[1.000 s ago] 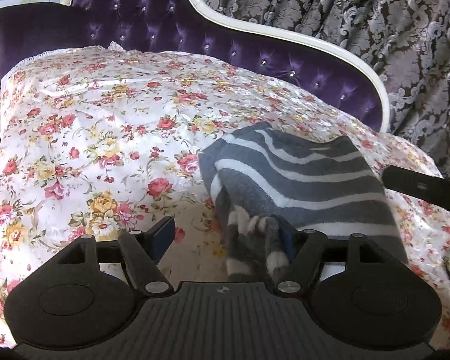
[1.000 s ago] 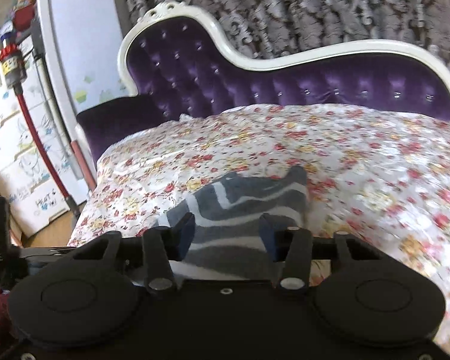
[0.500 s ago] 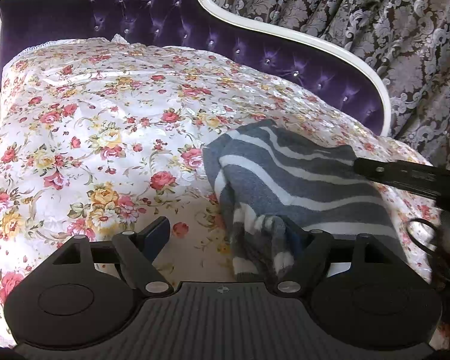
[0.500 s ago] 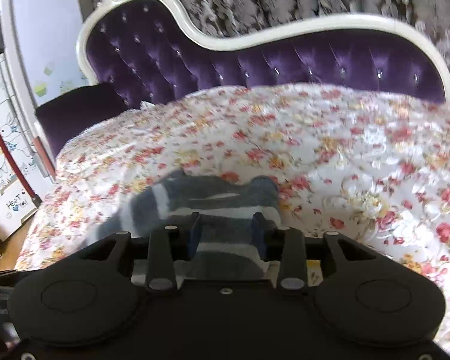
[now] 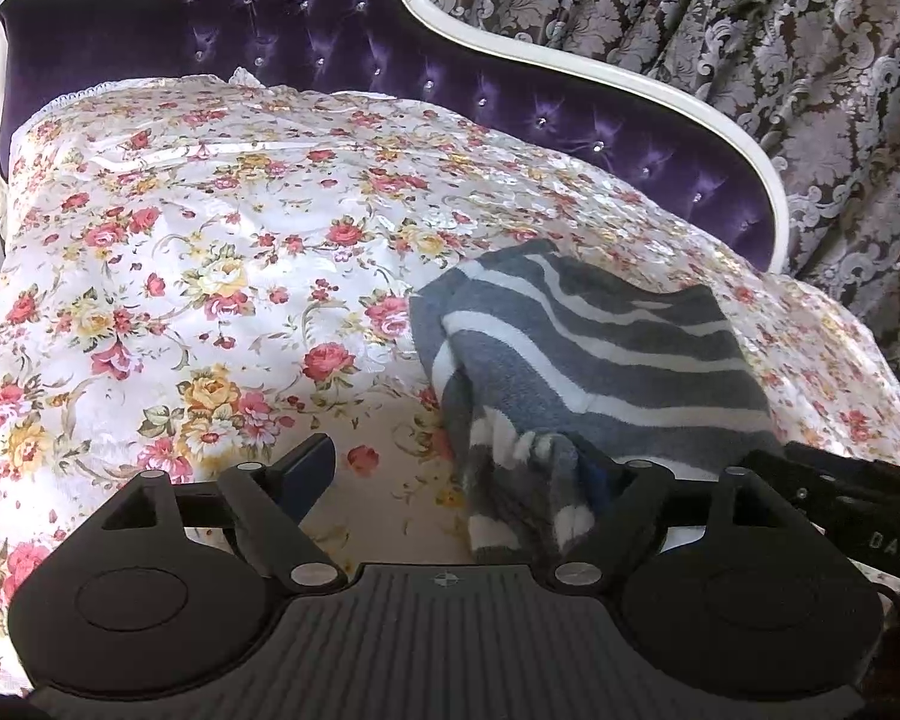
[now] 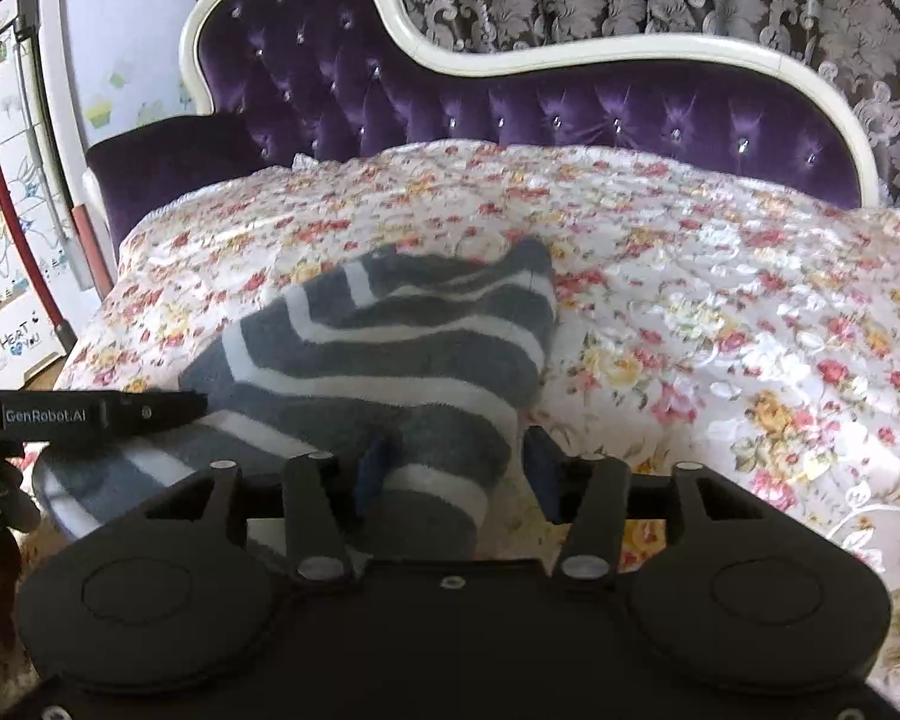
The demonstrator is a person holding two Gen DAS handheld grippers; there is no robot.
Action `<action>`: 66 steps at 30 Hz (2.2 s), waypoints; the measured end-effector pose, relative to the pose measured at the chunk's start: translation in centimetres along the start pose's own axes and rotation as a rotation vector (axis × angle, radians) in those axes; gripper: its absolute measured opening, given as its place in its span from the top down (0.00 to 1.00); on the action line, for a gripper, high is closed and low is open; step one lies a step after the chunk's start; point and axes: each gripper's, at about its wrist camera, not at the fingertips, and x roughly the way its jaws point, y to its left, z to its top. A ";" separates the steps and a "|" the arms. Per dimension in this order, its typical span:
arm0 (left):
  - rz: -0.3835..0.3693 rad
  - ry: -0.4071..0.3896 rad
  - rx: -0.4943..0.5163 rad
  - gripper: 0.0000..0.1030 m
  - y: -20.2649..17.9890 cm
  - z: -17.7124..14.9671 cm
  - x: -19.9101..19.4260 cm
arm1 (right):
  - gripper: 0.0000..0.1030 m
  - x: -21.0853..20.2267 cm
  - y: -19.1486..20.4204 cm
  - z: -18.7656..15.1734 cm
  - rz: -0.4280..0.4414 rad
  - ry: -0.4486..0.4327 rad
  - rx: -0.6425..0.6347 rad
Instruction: Fold small clothes
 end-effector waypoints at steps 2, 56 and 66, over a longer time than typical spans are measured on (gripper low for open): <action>0.003 -0.007 0.003 0.22 -0.2 0.3 -0.6 | 0.33 -0.7 0.0 0.1 0.007 -0.016 0.008; 0.229 -0.052 0.298 0.01 -7.8 -2.4 -12.2 | 0.01 -11.6 3.2 -1.0 -0.047 -0.104 0.083; 0.176 -0.019 0.229 0.01 -7.1 -2.2 -12.1 | 0.01 -12.1 2.8 -1.0 -0.114 -0.096 0.167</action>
